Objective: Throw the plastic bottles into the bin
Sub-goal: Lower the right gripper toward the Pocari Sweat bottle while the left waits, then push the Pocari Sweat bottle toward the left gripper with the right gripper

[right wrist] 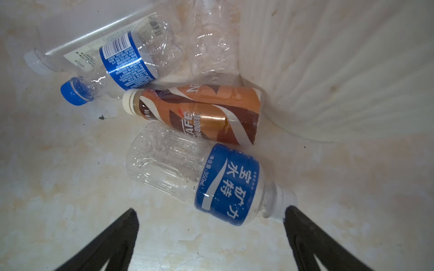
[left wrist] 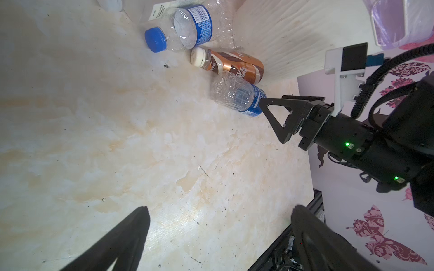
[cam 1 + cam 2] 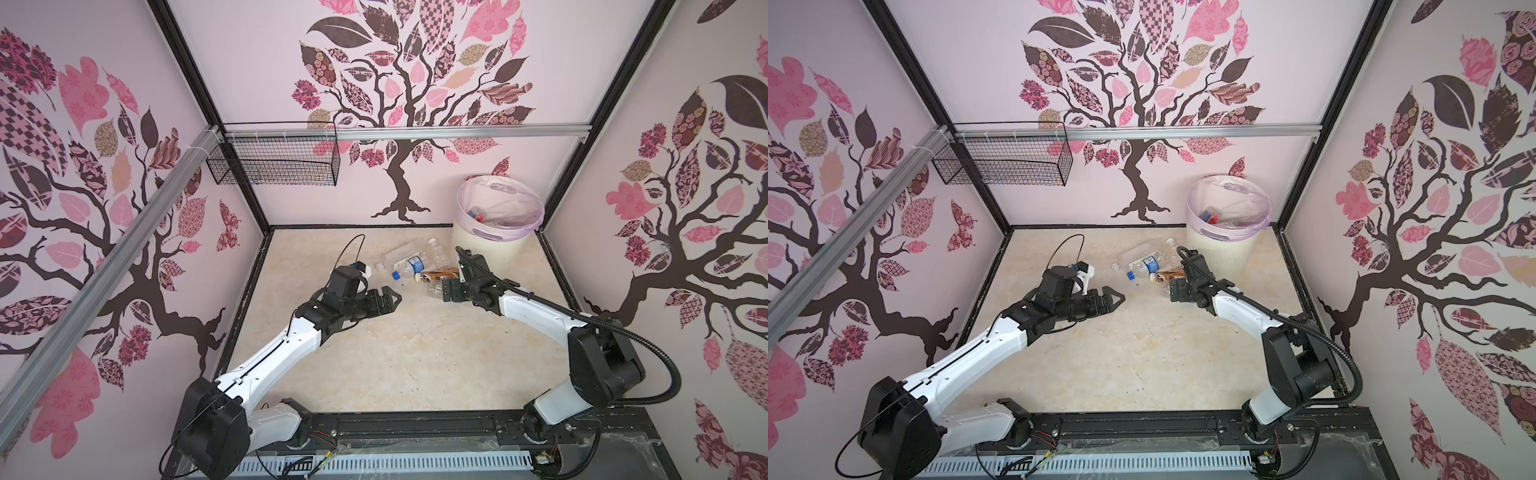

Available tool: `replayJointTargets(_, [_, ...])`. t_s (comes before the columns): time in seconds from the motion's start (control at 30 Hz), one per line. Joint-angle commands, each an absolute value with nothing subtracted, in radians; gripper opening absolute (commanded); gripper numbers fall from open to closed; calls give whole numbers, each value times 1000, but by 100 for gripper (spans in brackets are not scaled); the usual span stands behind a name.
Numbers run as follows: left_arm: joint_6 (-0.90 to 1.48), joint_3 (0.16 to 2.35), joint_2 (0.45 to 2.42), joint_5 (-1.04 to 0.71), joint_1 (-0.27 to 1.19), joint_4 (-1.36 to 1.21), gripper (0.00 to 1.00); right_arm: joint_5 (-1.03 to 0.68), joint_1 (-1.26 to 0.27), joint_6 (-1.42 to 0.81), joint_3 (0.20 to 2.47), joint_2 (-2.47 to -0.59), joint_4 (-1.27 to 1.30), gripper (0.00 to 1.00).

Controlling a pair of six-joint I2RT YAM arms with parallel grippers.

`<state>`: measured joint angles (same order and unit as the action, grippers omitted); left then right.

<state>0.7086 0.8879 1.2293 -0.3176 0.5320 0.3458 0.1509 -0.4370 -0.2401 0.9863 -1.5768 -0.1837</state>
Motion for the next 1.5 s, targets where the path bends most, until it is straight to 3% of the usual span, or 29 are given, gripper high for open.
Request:
replayJointTargets(0.0, [716, 862, 1239, -336, 520, 323, 98, 133, -439, -247, 978, -1627, -164, 99])
replayJointTargets(0.33, [706, 869, 1268, -397, 456, 337, 98, 61, -450, -270, 1035, -1709, -235, 99])
replayJointTargets(0.67, [695, 828, 1240, -403, 396, 337, 98, -3, -542, -352, 1016, -1640, -251, 99])
replayJointTargets(0.97, [708, 811, 1254, -424, 396, 311, 98, 140, -533, -285, 1032, -1549, -276, 99])
replayJointTargets(1.47, [705, 800, 1227, -406, 396, 318, 98, -1, -533, -347, 1015, -1652, -241, 99])
